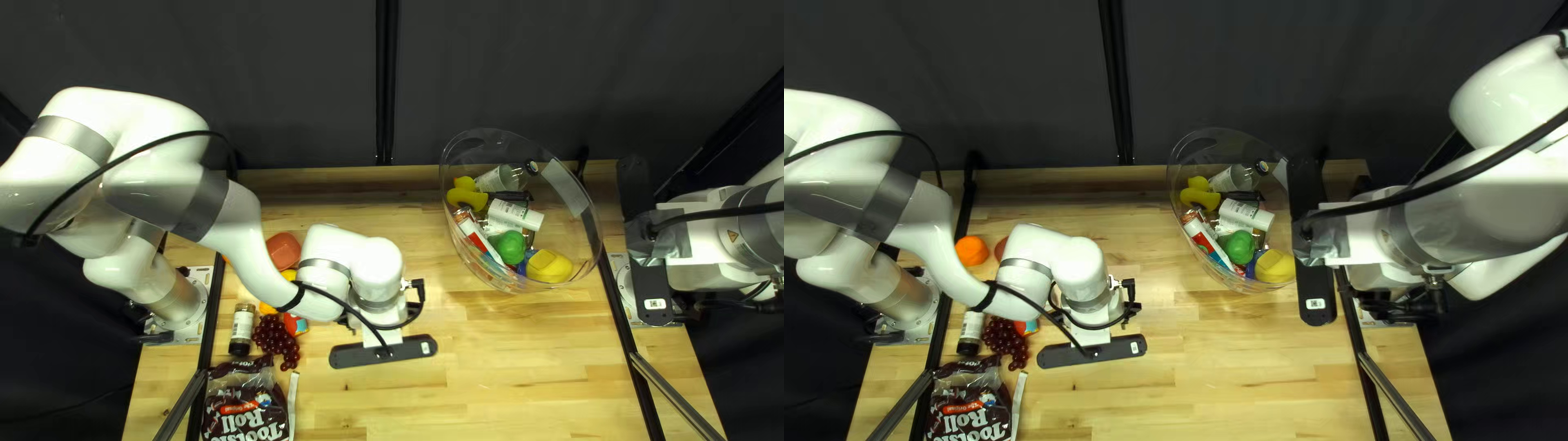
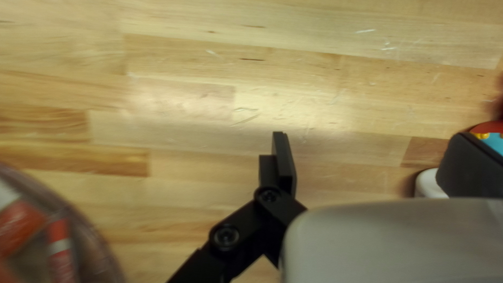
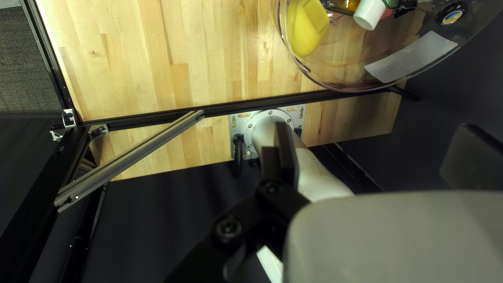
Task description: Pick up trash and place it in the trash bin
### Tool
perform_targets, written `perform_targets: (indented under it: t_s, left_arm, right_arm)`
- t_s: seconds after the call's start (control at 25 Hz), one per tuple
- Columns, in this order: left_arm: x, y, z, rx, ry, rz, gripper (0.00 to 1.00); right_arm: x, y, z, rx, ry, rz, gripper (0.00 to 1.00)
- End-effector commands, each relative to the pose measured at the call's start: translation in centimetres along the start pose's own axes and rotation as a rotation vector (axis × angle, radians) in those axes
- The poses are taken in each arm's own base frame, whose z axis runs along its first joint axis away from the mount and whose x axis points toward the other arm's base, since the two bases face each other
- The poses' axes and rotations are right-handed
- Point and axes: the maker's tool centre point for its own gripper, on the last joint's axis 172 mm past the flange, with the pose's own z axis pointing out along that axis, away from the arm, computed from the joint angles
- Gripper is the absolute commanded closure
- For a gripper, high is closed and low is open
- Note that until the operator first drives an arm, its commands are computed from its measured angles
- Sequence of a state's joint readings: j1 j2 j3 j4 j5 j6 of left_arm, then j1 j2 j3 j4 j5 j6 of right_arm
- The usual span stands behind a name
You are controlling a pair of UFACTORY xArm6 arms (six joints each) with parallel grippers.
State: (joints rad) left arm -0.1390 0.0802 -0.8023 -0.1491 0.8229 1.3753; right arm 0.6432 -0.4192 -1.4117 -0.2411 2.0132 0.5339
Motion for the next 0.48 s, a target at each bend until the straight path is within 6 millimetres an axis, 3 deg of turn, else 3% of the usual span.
perform_targets:
  t_s: [0.04, 0.24, 0.48]
  left_arm:
    - [-1.7, 2.6, 1.2, -0.013, 0.012, -0.053, 0.0]
    - [-3.4, 5.5, 2.1, 0.013, -0.001, -0.106, 0.0]
    - [-5.0, 7.0, 3.7, 0.045, -0.033, -0.194, 0.0]
  right_arm:
    - [0.0, 0.0, 0.0, 0.0, 0.0, 0.0, 0.0]
    - [0.0, 0.0, 0.0, 0.0, 0.0, 0.0, 0.0]
    - [0.0, 0.0, 0.0, 0.0, 0.0, 0.0, 0.0]
